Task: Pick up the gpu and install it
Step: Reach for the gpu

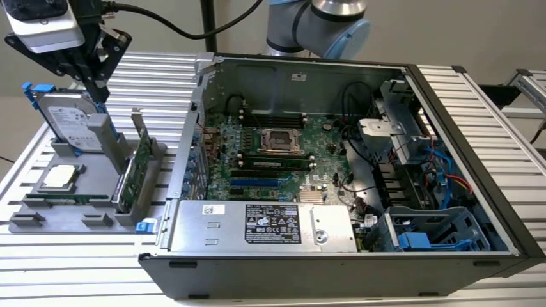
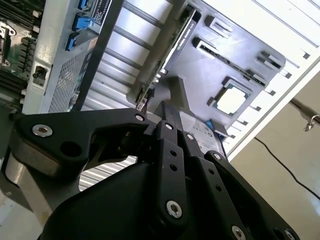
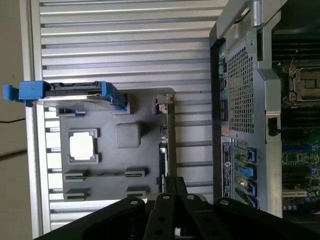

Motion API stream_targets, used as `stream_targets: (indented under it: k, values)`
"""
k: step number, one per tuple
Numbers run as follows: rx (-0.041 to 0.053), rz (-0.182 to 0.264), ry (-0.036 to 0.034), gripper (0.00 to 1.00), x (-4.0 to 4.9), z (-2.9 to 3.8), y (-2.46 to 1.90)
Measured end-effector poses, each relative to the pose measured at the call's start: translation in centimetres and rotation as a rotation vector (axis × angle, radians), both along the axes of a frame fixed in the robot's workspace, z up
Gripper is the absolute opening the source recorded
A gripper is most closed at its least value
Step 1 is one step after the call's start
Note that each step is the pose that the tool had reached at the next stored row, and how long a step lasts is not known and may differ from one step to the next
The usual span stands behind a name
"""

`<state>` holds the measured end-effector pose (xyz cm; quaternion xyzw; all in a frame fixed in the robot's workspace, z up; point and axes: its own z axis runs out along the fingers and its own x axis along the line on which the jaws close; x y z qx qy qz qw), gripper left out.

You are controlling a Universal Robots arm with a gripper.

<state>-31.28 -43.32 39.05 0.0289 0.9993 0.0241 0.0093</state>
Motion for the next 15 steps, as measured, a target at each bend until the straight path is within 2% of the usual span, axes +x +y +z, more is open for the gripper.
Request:
stream_targets:
  k: [15]
  values:
    - [0.0,0.0,0.0,0.0,-0.04,-0.03,-0.69]
